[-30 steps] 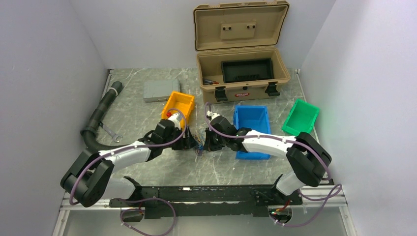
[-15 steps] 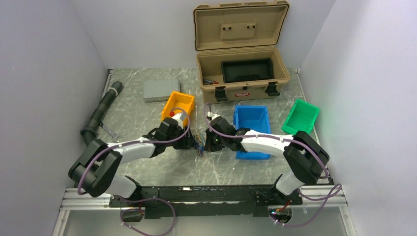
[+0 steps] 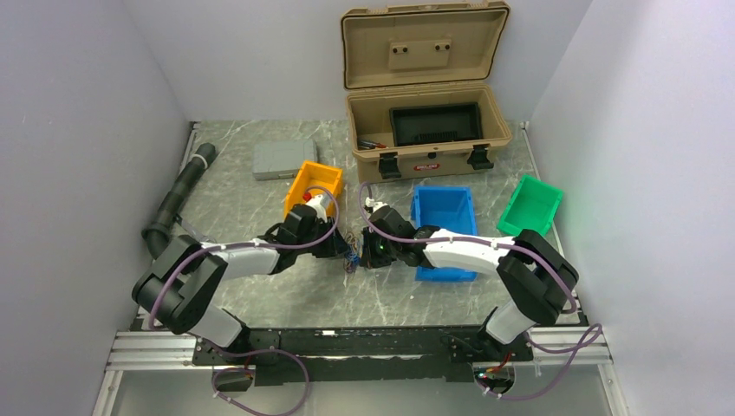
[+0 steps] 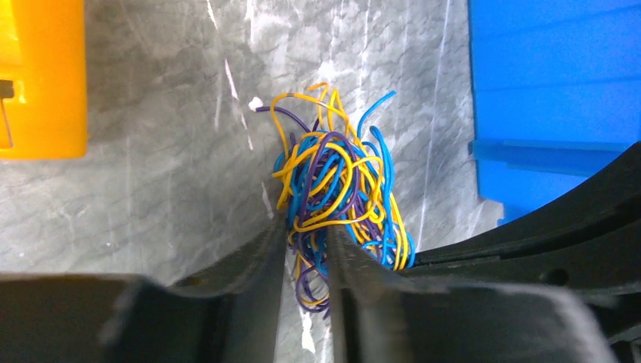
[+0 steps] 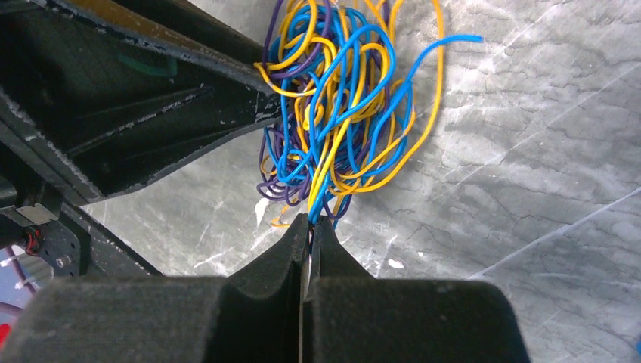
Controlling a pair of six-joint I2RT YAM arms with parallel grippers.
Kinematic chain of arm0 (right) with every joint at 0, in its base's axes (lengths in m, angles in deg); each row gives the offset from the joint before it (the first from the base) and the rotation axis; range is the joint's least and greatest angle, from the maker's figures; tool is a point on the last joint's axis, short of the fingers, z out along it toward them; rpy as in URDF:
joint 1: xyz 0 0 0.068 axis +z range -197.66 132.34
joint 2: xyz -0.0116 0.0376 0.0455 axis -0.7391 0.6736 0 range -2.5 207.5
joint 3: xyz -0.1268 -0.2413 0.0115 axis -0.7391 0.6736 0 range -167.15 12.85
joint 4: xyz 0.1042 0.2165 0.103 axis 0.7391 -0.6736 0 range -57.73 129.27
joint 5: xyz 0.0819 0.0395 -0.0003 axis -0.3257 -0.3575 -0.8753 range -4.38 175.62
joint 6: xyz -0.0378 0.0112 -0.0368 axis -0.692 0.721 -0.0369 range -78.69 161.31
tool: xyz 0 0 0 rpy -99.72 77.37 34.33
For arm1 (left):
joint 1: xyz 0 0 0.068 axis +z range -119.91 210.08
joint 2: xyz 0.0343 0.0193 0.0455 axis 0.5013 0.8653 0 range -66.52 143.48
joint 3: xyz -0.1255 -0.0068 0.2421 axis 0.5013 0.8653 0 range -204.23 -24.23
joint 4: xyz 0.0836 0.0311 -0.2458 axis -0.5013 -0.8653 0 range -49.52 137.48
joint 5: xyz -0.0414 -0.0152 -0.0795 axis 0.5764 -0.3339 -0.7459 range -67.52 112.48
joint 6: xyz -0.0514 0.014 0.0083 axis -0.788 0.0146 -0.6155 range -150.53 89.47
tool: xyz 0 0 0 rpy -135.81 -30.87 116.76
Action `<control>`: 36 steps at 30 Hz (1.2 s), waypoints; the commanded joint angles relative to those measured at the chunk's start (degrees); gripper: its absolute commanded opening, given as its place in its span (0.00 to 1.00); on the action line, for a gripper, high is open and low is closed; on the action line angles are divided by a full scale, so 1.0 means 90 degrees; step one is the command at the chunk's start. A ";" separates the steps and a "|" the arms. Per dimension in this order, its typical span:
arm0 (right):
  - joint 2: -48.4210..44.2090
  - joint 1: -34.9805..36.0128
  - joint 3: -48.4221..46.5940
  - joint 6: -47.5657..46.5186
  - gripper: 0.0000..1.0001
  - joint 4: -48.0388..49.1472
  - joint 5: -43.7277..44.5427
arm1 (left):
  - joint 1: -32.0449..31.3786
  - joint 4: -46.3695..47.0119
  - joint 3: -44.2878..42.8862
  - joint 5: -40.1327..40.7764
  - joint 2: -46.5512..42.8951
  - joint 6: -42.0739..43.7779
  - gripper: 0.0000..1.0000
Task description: Untangle the cables
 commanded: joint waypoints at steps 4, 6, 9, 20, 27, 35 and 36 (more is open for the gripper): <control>-0.0123 0.0055 -0.0109 0.0104 0.00 0.0082 0.0040 | -0.0001 0.0854 0.0117 0.0137 -0.0085 0.0033 0.06; -0.0303 0.0046 -0.0103 0.0088 0.00 -0.0035 0.0153 | 0.0004 0.0562 0.0172 0.0422 -0.0421 0.0202 0.00; -0.0506 0.0047 -0.0100 0.0044 0.00 -0.0240 0.0369 | 0.0014 -0.0264 0.0023 0.0762 -0.0814 0.0570 0.00; -0.0924 0.0016 -0.0558 0.0223 0.00 -0.1990 0.2481 | 0.0319 -0.2106 0.0374 0.1104 -0.2288 0.0921 0.00; -0.1473 -0.0019 -0.0322 0.0383 0.00 -0.2190 0.2894 | 0.0761 -0.2550 0.0743 0.0922 -0.3280 0.1023 0.00; -0.1620 -0.0018 -0.0045 -0.0453 0.32 -0.0993 0.1050 | 0.0780 -0.2124 0.0620 -0.0369 -0.2822 0.1351 0.00; -0.1637 -0.0011 -0.0015 -0.0491 0.46 -0.0829 0.0845 | 0.0773 -0.1972 0.0611 -0.0557 -0.2730 0.1376 0.00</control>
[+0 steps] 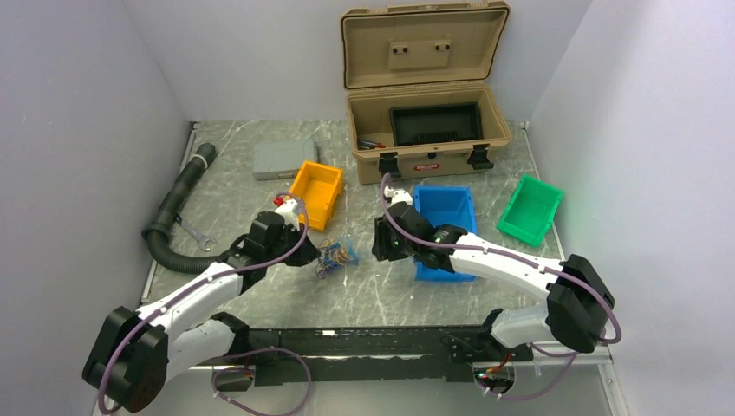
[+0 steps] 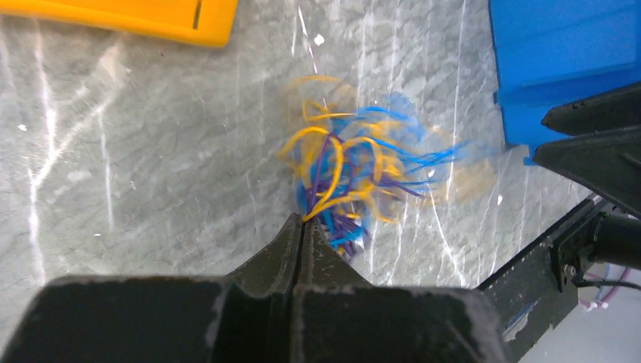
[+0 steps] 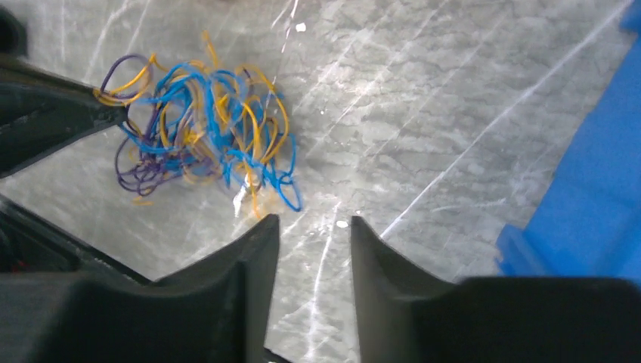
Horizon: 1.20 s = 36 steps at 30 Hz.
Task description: Untangle the cables
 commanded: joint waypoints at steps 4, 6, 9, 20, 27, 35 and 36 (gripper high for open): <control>-0.0185 -0.0058 0.0340 -0.0620 0.62 0.1176 -0.1212 | 0.0070 0.0368 -0.0104 -0.1123 0.0665 0.0402 0.00; -0.0083 -0.0060 0.0312 -0.0687 0.63 0.1359 -0.1314 | 0.0061 0.0370 -0.0129 -0.1208 0.0794 0.0427 0.00; 0.0291 -0.0054 0.0092 -0.0794 0.63 0.1499 -0.1462 | 0.0066 0.0357 -0.0135 -0.1245 0.0889 0.0473 0.00; 0.1971 0.0427 -0.0813 -0.1132 0.58 0.1564 -0.1028 | 0.0062 0.0391 -0.0180 -0.1352 0.1009 0.0476 0.00; 0.2458 0.0463 -0.0862 -0.0821 0.36 0.1600 -0.0528 | 0.0065 0.0285 -0.0207 -0.1140 0.0931 0.0460 0.00; 0.1635 0.0273 -0.0479 -0.0034 0.00 0.0616 0.1445 | 0.0063 -0.0475 -0.0302 -0.0100 0.0488 0.0436 0.00; 0.1472 0.0180 -0.0382 0.0086 0.00 0.0521 0.1588 | 0.0060 -0.0508 -0.0281 0.0034 0.0386 0.0408 0.00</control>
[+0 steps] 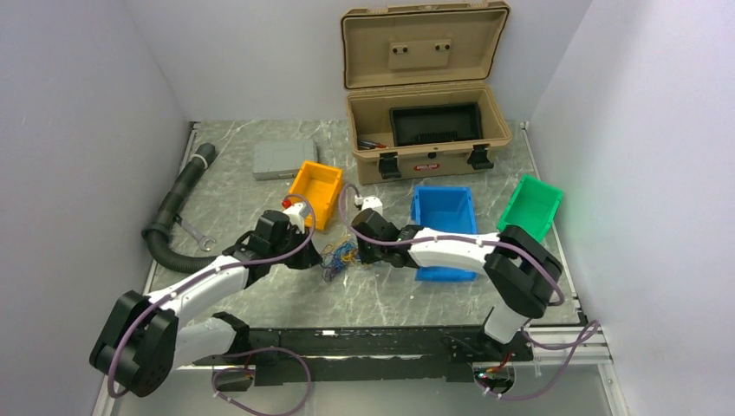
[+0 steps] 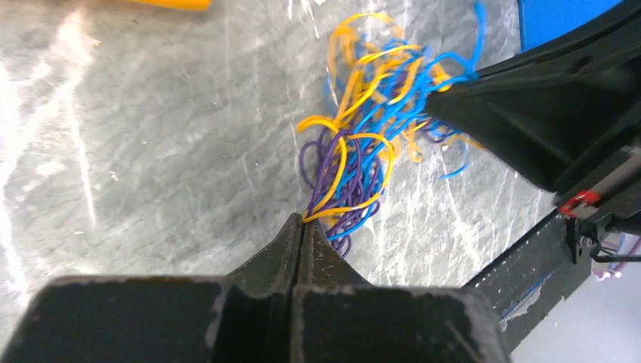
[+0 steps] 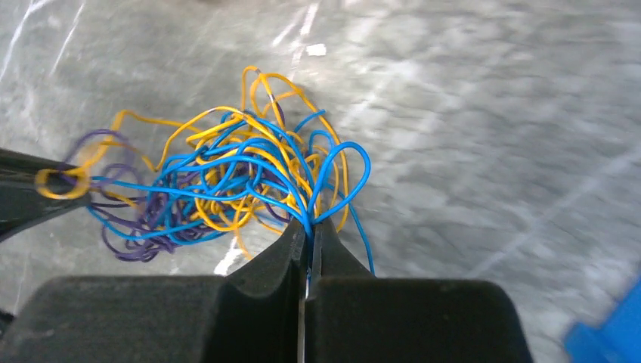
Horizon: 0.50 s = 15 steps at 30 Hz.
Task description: Untangle the cables
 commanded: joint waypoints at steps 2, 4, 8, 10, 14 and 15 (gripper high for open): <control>-0.1127 -0.0485 0.0413 0.0780 0.00 -0.0799 0.1661 | 0.0015 -0.0471 -0.0105 0.0955 -0.0571 -0.0069 0.00; -0.1496 -0.0674 0.0613 0.0976 0.00 -0.0950 0.1875 | 0.0015 -0.0626 -0.0108 0.1129 -0.0622 -0.0124 0.00; -0.2166 -0.0888 0.0929 0.0969 0.00 -0.0957 0.1974 | 0.0017 -0.0677 -0.0116 0.1133 -0.0577 -0.0106 0.00; -0.2399 -0.0919 0.0997 0.0807 0.00 -0.0858 0.1888 | 0.0020 -0.0608 -0.0107 0.1027 -0.0565 -0.0075 0.00; -0.2639 -0.0930 0.0927 0.0160 0.00 -0.0570 0.1180 | 0.0007 -0.0310 -0.0090 0.0467 -0.0584 0.0083 0.00; -0.2667 -0.0929 0.0897 0.0024 0.00 -0.0512 0.0992 | -0.0002 -0.0259 -0.0120 0.0251 -0.0593 0.0118 0.00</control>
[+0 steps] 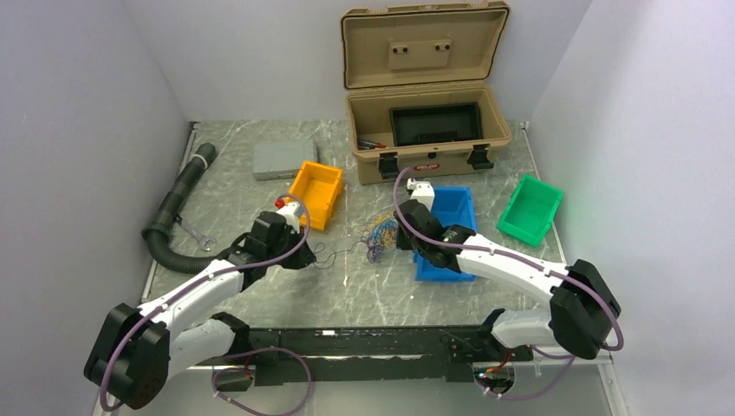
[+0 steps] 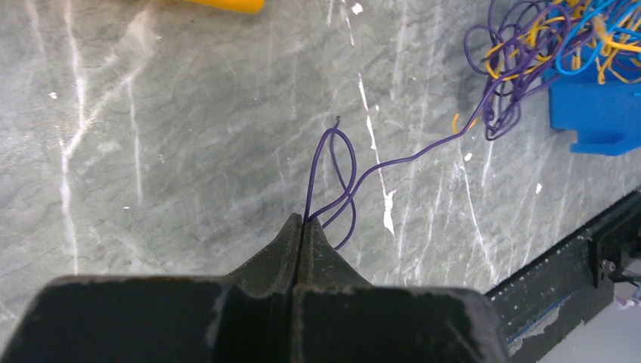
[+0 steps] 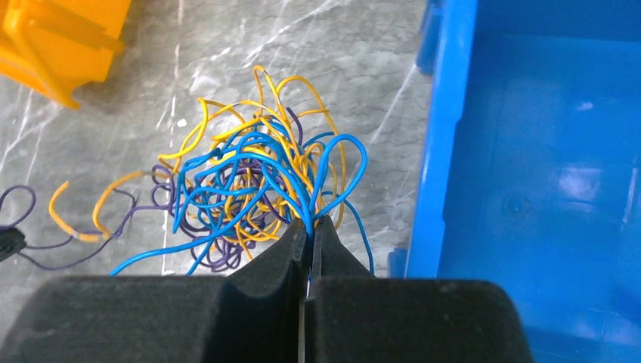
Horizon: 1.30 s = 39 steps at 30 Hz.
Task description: Untangle the cables
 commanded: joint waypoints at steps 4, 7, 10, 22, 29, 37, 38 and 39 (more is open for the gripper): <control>-0.0413 0.0005 -0.0201 -0.1040 0.00 0.0569 -0.1250 | -0.0233 0.0205 -0.0287 -0.0746 -0.0171 0.0287 0.17; -0.0527 -0.0004 -0.0262 -0.1292 0.00 0.0702 -0.1753 | -0.0344 0.0173 -0.0355 -0.0659 -0.0503 0.0372 0.48; -0.0581 -0.0002 -0.0399 -0.1438 0.00 0.0620 -0.2120 | -0.0350 0.0190 -0.0434 -0.0650 -0.0874 0.0510 0.65; -0.0637 0.0000 -0.0498 -0.1791 0.00 0.0752 -0.3734 | -0.0350 0.0328 -0.1492 -0.0976 -0.0684 0.0930 0.71; -0.0620 0.0006 -0.0579 -0.1844 0.00 0.0765 -0.3996 | -0.0593 0.0373 -0.1958 -0.1600 0.0180 0.1059 0.70; -0.0479 0.0002 -0.0813 -0.1891 0.00 0.0750 -0.4207 | -0.1034 0.0680 -0.1987 -0.1926 0.0815 0.1041 0.66; -0.0466 0.0008 -0.0832 -0.1891 0.00 0.0766 -0.4227 | -0.1043 0.0740 -0.1974 -0.1990 0.0890 0.1011 0.62; -0.0457 0.0005 -0.0852 -0.1891 0.00 0.0763 -0.4240 | -0.1052 0.0804 -0.1955 -0.2043 0.0947 0.0986 0.51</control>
